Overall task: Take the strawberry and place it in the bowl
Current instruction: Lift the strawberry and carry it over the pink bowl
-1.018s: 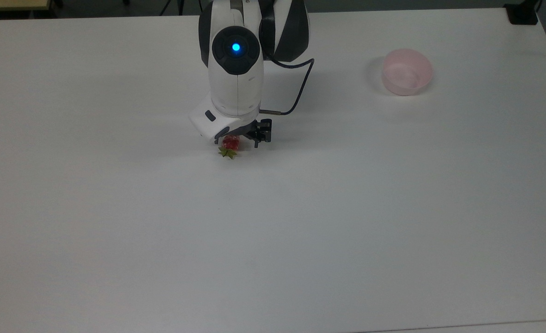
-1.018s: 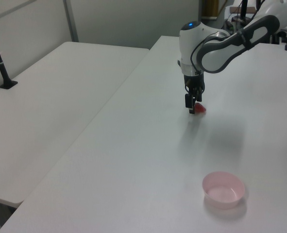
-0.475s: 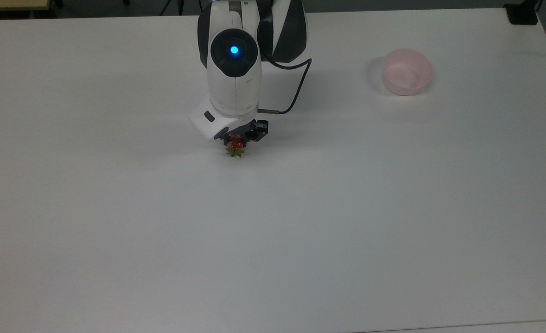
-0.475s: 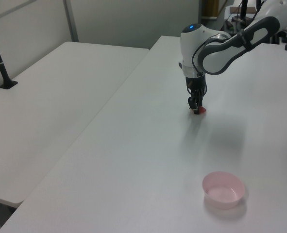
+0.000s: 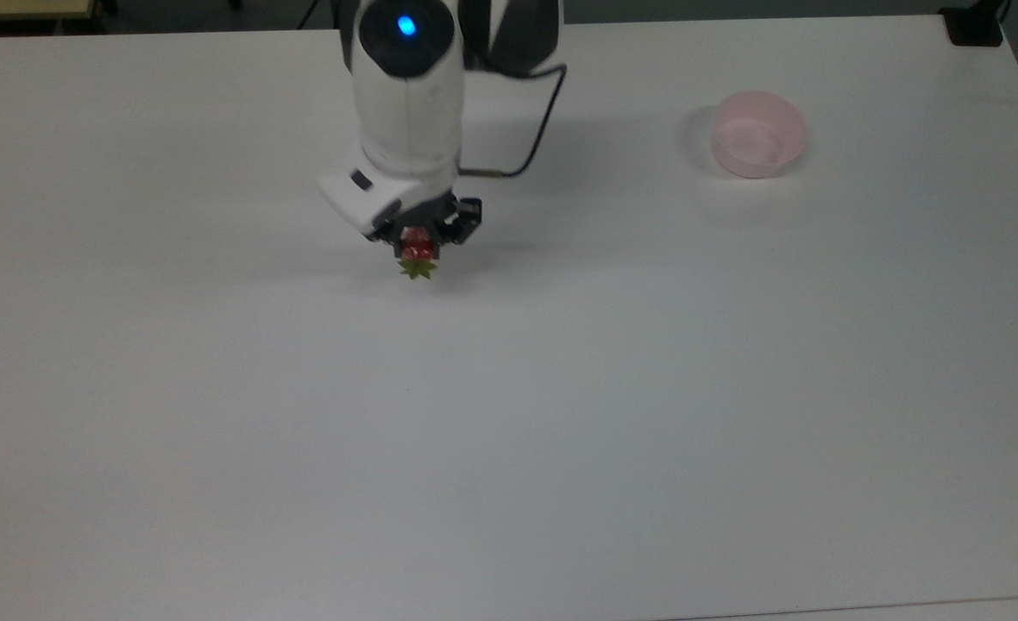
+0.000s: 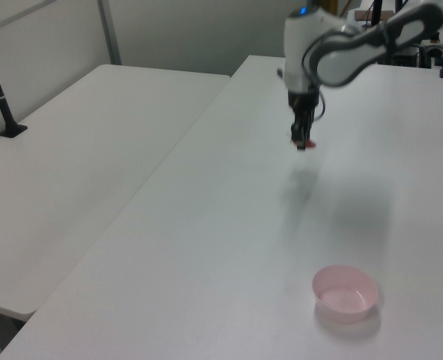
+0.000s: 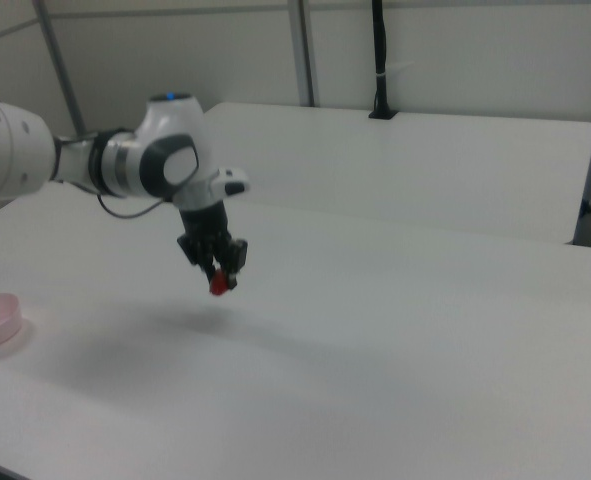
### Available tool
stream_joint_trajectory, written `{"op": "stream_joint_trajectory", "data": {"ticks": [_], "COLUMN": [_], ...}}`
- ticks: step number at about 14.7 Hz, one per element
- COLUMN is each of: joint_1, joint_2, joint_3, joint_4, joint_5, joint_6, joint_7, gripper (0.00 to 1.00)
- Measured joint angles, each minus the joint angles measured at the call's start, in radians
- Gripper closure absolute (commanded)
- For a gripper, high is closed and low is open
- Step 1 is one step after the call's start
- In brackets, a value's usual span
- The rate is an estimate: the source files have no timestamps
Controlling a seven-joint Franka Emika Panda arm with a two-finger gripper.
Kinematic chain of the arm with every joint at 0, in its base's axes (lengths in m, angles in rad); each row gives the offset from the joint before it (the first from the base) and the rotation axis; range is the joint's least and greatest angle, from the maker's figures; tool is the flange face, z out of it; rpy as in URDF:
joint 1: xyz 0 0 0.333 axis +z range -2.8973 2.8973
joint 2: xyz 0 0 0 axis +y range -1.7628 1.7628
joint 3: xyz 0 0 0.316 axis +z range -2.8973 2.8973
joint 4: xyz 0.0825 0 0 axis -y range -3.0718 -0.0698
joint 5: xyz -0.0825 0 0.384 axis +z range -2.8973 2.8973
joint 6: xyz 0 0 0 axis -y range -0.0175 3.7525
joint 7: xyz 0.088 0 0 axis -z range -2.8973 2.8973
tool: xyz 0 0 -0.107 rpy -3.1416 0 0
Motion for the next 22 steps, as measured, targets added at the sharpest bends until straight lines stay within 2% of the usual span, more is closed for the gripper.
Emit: {"op": "stream_joint_trajectory", "data": {"ticks": [3, 6, 9, 11, 15, 19, 22], "joint_1": [0.033, 0.127, 0.241, 0.34, 0.49, 0.576, 0.615], "joint_2": [-0.093, -0.137, -0.145, -0.144, -0.131, -0.094, -0.041], "joint_3": [-0.069, -0.139, -0.144, -0.126, -0.034, 0.055, 0.091], "joint_4": [0.065, 0.11, 0.116, 0.116, 0.113, 0.101, 0.092], "joint_5": [0.0, 0.0, 0.005, 0.007, 0.039, 0.065, 0.065], "joint_6": [-0.11, -0.186, -0.241, -0.27, -0.274, -0.275, -0.256], "joint_7": [-0.074, -0.099, -0.076, -0.022, 0.076, 0.131, 0.184], "gripper": [0.6, 0.6, 0.58, 0.58, 0.58, 0.57, 0.53]}}
